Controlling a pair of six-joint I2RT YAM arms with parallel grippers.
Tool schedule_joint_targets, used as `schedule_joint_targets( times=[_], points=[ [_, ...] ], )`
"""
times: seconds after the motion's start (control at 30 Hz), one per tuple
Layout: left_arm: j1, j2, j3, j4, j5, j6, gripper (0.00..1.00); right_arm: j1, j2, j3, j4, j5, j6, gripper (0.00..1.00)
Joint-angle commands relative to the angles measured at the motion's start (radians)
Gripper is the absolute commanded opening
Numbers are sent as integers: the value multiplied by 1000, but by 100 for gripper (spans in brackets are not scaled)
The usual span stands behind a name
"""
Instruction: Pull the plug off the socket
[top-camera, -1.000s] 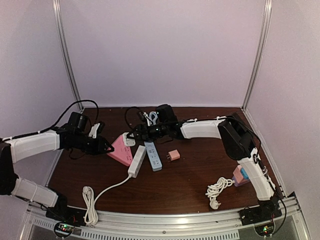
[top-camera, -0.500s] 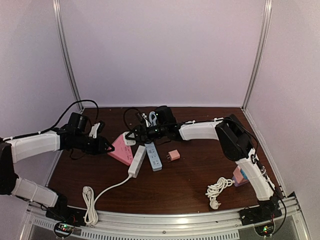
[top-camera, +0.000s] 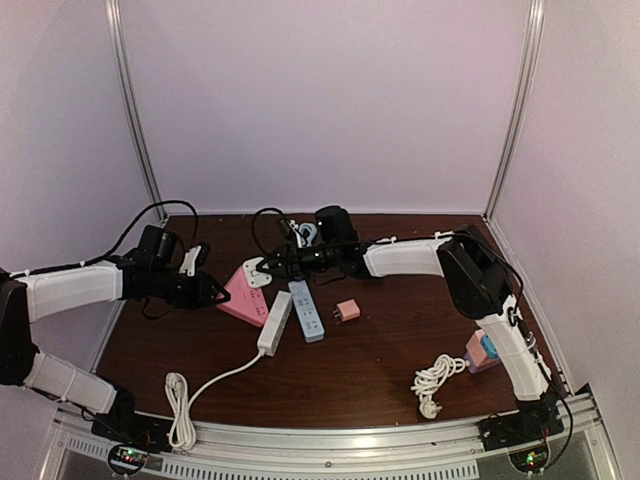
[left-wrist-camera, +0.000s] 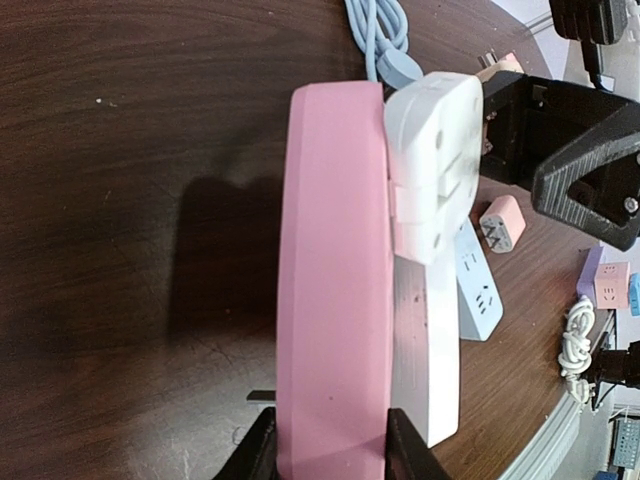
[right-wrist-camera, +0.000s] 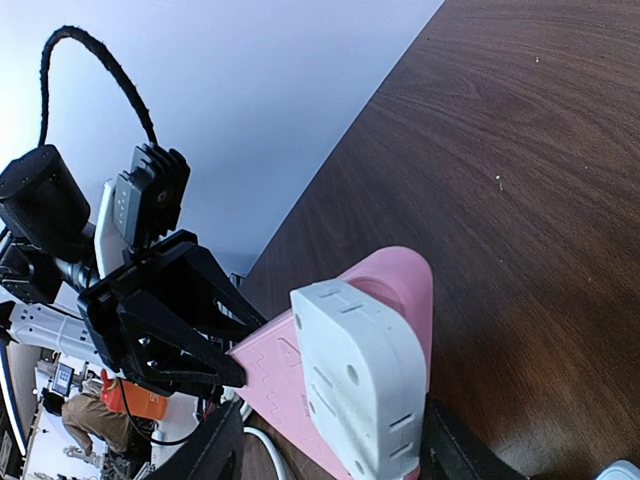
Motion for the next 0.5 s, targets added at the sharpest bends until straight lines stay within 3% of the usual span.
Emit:
schedule_joint_targets(
  times=[0.0,0.2,0.47],
  points=[
    [-11,30,-4,-6,-41,15,0,20,-76,-11,68,-29,13,57],
    [-11,28,-5,-5,-35,20,0,24,-59,6,46,-21,5,46],
    [-11,28,-4,-4,-30,21,0,32,-32,52,-4,-3,-14,40]
  ],
)
